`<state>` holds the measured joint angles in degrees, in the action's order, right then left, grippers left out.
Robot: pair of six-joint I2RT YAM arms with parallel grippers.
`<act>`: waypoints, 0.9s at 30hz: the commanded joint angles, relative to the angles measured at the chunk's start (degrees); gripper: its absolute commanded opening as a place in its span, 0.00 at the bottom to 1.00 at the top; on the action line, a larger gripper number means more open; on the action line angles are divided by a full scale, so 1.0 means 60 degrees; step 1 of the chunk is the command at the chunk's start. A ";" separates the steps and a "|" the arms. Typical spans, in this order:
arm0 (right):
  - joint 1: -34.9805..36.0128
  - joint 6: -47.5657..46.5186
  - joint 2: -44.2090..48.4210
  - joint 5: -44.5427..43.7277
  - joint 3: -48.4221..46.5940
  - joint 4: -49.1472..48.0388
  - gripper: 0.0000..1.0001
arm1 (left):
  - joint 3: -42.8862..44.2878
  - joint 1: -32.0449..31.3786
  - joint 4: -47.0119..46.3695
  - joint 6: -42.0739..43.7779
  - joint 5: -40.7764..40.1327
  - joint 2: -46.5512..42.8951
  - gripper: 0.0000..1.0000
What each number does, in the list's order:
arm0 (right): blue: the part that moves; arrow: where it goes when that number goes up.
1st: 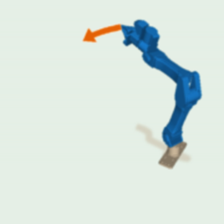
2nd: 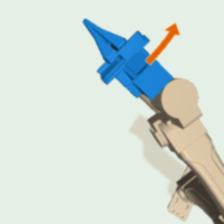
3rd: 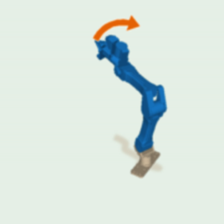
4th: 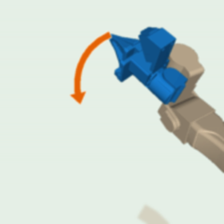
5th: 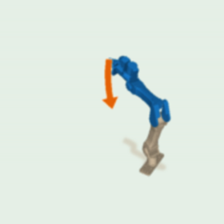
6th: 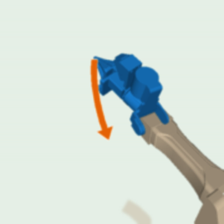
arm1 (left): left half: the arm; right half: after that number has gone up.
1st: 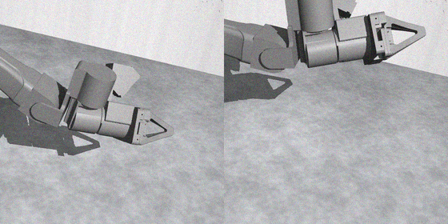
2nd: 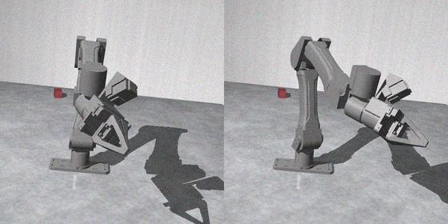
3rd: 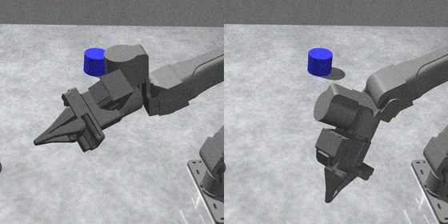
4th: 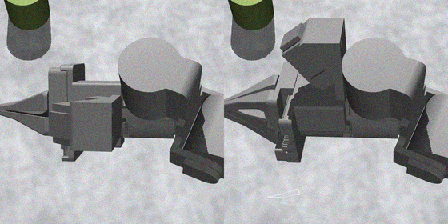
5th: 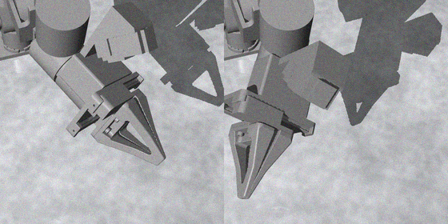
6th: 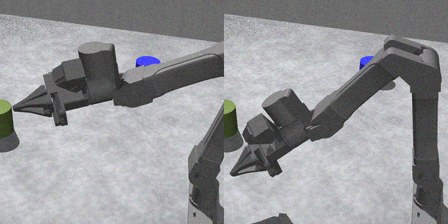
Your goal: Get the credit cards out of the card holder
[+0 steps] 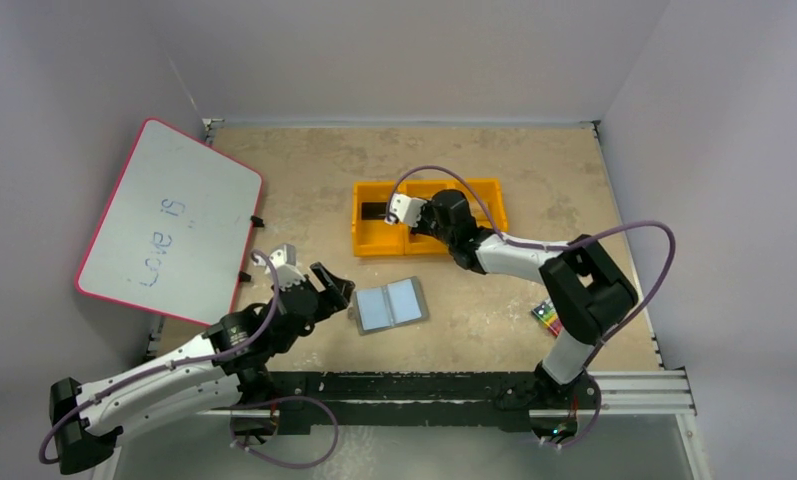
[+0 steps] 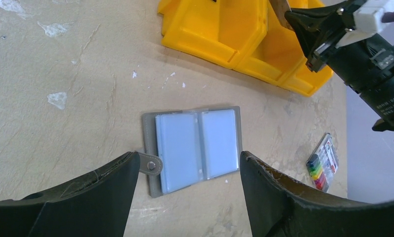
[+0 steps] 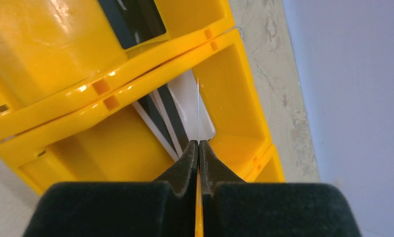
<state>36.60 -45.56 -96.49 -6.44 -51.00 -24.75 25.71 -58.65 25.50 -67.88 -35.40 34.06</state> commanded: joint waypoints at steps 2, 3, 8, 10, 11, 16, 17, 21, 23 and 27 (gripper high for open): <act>0.0016 -0.1177 -0.0704 -0.0113 -0.1132 -0.0449 0.00 | 0.0380 -0.0050 0.0243 0.0149 -0.0197 -0.0248 0.73; 0.0019 -0.1252 -0.0832 -0.0095 -0.1306 -0.0218 0.00 | 0.0405 -0.0051 0.0309 0.0150 -0.0206 -0.0284 0.73; -0.0021 -0.1702 -0.1168 0.0211 -0.1477 -0.0464 0.00 | 0.0453 -0.0053 0.0691 0.0116 -0.0363 -0.0556 0.73; -0.0028 -0.1851 -0.1316 0.0364 -0.1557 -0.0354 0.01 | 0.0460 -0.0053 0.0824 0.0118 -0.0404 -0.0692 0.73; -0.0034 -0.1935 -0.1388 0.0406 -0.1586 -0.0325 0.01 | 0.0460 -0.0054 0.0884 0.0121 -0.0424 -0.0760 0.73; -0.0118 -0.2130 -0.1511 0.0748 -0.1622 -0.0215 0.01 | 0.0460 -0.0054 0.1191 0.0065 -0.0537 -0.1084 0.73; -0.0137 -0.2160 -0.1532 0.0807 -0.1640 -0.0202 0.01 | 0.0460 -0.0054 0.1235 0.0056 -0.0552 -0.1146 0.73; -0.0218 -0.2327 -0.1612 0.0999 -0.1759 -0.0054 0.01 | 0.0445 -0.0046 0.1324 0.0040 -0.0589 -0.1283 0.73; -0.0224 -0.2383 -0.1641 0.1000 -0.1820 0.0021 0.01 | 0.0443 -0.0053 0.1337 0.0033 -0.0590 -0.1300 0.72; -0.0324 -0.2483 -0.1688 0.1104 -0.1838 0.0002 0.02 | 0.0449 -0.0052 0.1310 0.0033 -0.0576 -0.1252 0.72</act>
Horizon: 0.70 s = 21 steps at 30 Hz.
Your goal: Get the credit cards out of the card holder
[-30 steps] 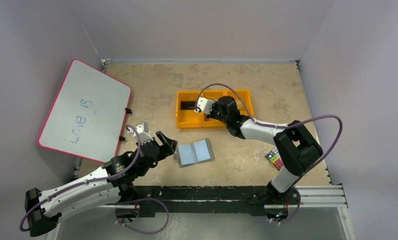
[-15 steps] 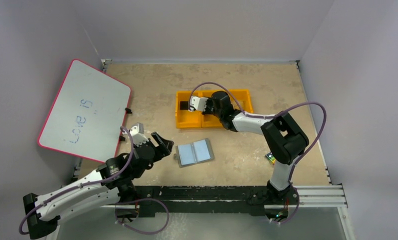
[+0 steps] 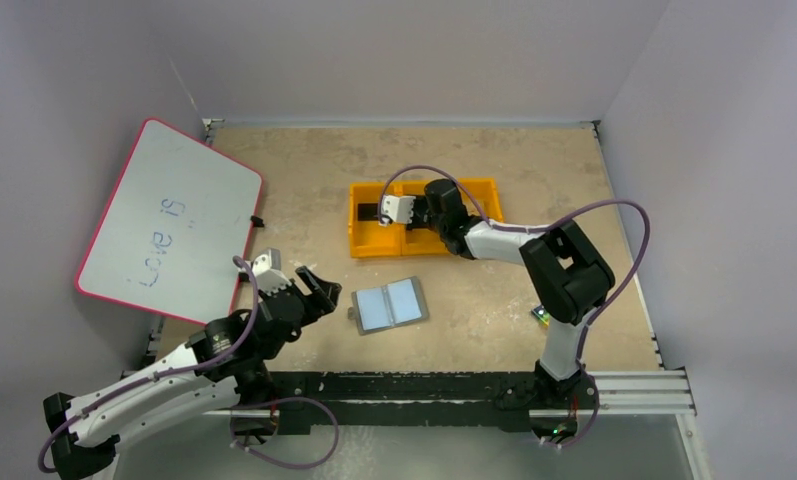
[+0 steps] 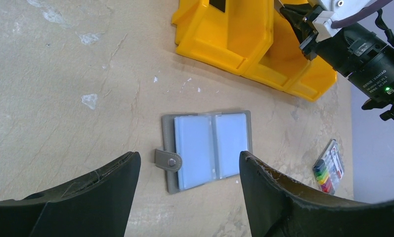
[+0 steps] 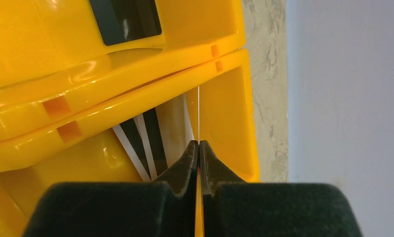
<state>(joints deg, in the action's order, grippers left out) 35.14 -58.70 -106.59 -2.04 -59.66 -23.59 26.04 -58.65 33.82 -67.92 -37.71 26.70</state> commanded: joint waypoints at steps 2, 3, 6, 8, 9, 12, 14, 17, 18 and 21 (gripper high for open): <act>-0.0125 -0.0323 -0.0130 0.0392 -0.0442 -0.0214 0.02 | 0.0393 -0.0054 -0.0084 0.0041 -0.0167 0.0000 0.72; -0.0128 -0.0363 -0.0168 0.0429 -0.0463 -0.0209 0.02 | 0.0406 -0.0054 -0.0074 0.0048 -0.0161 0.0005 0.72; -0.0143 -0.0418 -0.0234 0.0635 -0.0526 -0.0220 0.02 | 0.0420 -0.0053 -0.0066 0.0033 -0.0158 0.0003 0.72; -0.0157 -0.0457 -0.0279 0.0695 -0.0573 -0.0186 0.03 | 0.0421 -0.0054 -0.0047 0.0030 -0.0145 -0.0022 0.72; -0.0165 -0.0469 -0.0295 0.0746 -0.0587 -0.0151 0.03 | 0.0420 -0.0052 -0.0031 0.0016 -0.0145 -0.0033 0.72; -0.0201 -0.0496 -0.0373 0.0793 -0.0625 -0.0157 0.03 | 0.0420 -0.0046 -0.0012 -0.0029 -0.0127 -0.0102 0.72; -0.0214 -0.0475 -0.0418 0.0780 -0.0676 -0.0142 0.03 | 0.0429 -0.0053 -0.0017 -0.0018 -0.0130 -0.0119 0.72; -0.0230 -0.0466 -0.0358 0.0812 -0.0638 -0.0150 0.10 | 0.0435 -0.0052 0.0012 0.0003 -0.0144 -0.0113 0.72; -0.0231 -0.0463 -0.0325 0.0830 -0.0616 -0.0148 0.11 | 0.0444 -0.0053 0.0005 -0.0008 -0.0145 -0.0106 0.72; -0.0245 -0.0430 -0.0268 0.0853 -0.0591 -0.0142 0.11 | 0.0413 -0.0054 -0.0061 0.0004 -0.0133 -0.0061 0.72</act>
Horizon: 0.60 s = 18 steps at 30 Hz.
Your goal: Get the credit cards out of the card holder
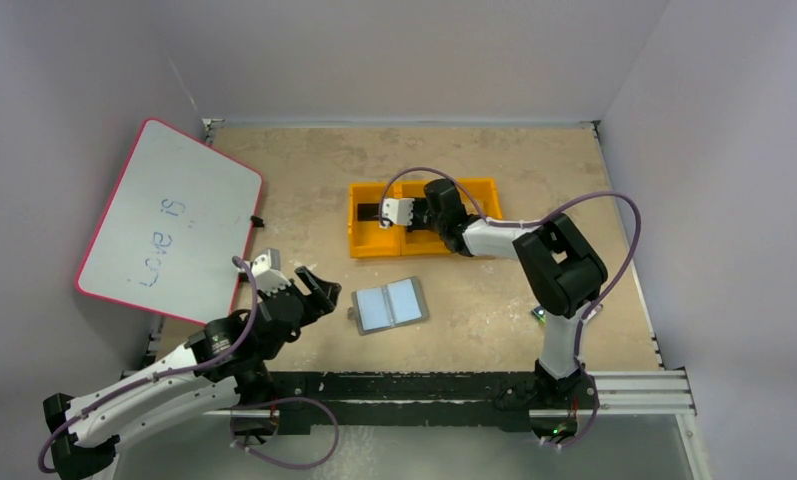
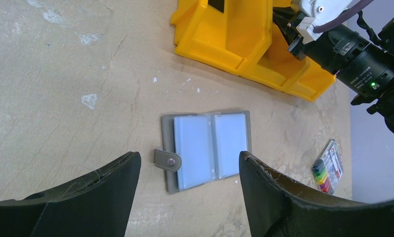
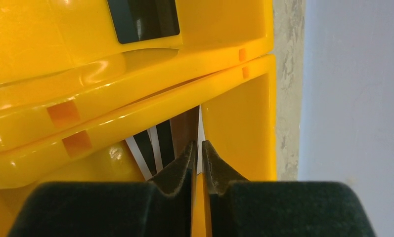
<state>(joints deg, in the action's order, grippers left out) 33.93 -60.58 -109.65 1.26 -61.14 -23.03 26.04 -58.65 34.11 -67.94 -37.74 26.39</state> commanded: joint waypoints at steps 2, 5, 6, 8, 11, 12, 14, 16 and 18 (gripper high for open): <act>-0.0041 -0.0111 0.0299 0.0322 -0.0374 -0.0134 0.14 | 0.0397 -0.0054 -0.0189 0.0015 -0.0078 0.0058 0.72; -0.0045 0.0039 0.0662 0.0619 -0.0426 0.0334 0.15 | 0.0418 -0.0054 -0.0295 0.0057 0.0024 0.0175 0.72; -0.0045 0.0123 0.0888 0.0788 -0.0391 0.0481 0.15 | 0.0435 -0.0054 -0.0325 0.0064 0.0053 0.0227 0.72; -0.0045 0.0235 0.1302 0.0979 -0.0260 0.0615 0.23 | 0.0442 -0.0054 -0.0424 0.0081 0.0094 0.0308 0.72; -0.0045 0.0352 0.1735 0.0854 -0.0160 0.0894 0.25 | 0.0408 -0.0054 -0.0590 0.0101 0.0182 0.0461 0.72; -0.0045 0.0468 0.1908 0.0821 -0.0115 0.0956 0.25 | 0.0393 -0.0054 -0.0642 0.0103 0.0212 0.0528 0.72; -0.0045 0.0729 0.2422 0.0697 0.0111 0.0804 0.26 | 0.0346 -0.0054 -0.0804 0.0089 0.0320 0.0676 0.72; 0.0032 0.1267 0.2973 0.0488 0.0467 0.0260 0.27 | 0.0277 -0.0054 -0.0995 0.0074 0.0435 0.0847 0.72; 0.0086 0.2368 0.3706 0.0611 0.0719 0.0079 0.29 | 0.0198 -0.0054 -0.1289 0.0050 0.0540 0.1006 0.72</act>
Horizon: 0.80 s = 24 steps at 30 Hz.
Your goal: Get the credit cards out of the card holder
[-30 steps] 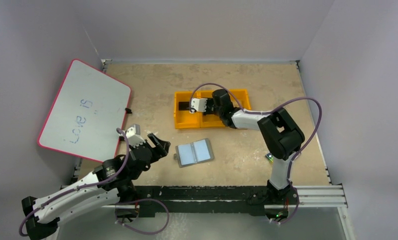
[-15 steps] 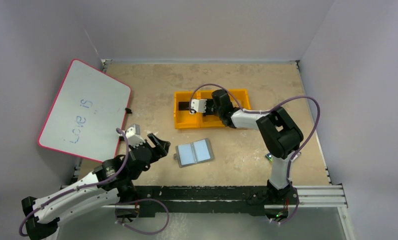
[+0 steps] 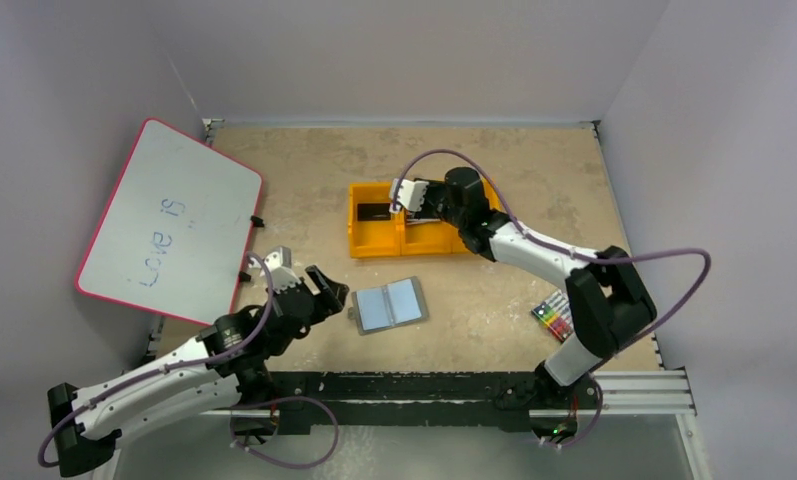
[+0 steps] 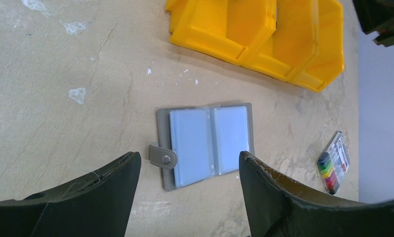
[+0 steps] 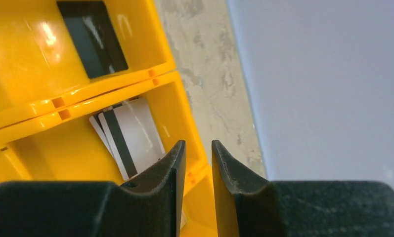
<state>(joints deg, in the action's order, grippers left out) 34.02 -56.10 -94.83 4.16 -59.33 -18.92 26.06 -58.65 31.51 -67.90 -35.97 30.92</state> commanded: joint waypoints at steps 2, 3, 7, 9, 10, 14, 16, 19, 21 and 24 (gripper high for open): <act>0.0072 0.3263 0.2073 0.0548 0.0818 -0.0819 0.36 | 0.0109 -0.0053 -0.1135 0.0030 0.0347 0.0441 0.72; 0.0072 0.4135 0.2468 0.0747 0.1073 -0.0879 0.38 | 0.0080 -0.0053 -0.1267 0.0044 0.0405 0.0576 0.72; 0.0072 0.9410 0.3725 0.1254 0.2248 -0.1318 0.51 | 0.0052 -0.0051 -0.1505 0.0065 0.0526 0.1194 0.72; 0.0072 1.2091 0.3952 0.1816 0.2946 -0.1317 0.55 | 0.0064 -0.0054 -0.1505 0.0073 0.0591 0.1548 0.72; 0.0072 1.3160 0.3937 0.2059 0.3178 -0.1117 0.56 | 0.0065 -0.0054 -0.1489 0.0060 0.0630 0.1731 0.72; 0.0350 1.5021 0.3481 0.3250 0.3945 -0.0845 0.54 | 0.0002 -0.0053 -0.1473 -0.0042 0.0854 0.2286 0.72; 0.0867 1.5619 0.3471 0.3400 0.4485 -0.1351 0.51 | -0.0135 -0.0053 -0.1644 -0.0077 0.0993 0.2465 0.72; 0.1683 1.5940 0.3400 0.2653 0.4564 -0.1122 0.50 | -0.0350 -0.0052 -0.1998 -0.0156 0.1153 0.2786 0.72; 0.1860 1.6172 0.3377 0.2109 0.4664 -0.0967 0.49 | -0.0457 -0.0053 -0.2264 -0.0189 0.1264 0.3045 0.72; 0.1904 1.6379 0.3377 0.1394 0.4707 -0.0313 0.48 | -0.0569 -0.0046 -0.2464 -0.0240 0.1425 0.3466 0.71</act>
<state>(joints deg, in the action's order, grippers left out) 45.41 36.23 -75.79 18.70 -30.55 -22.15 23.59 -58.65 21.04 -68.42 -29.08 49.43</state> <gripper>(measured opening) 0.487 0.716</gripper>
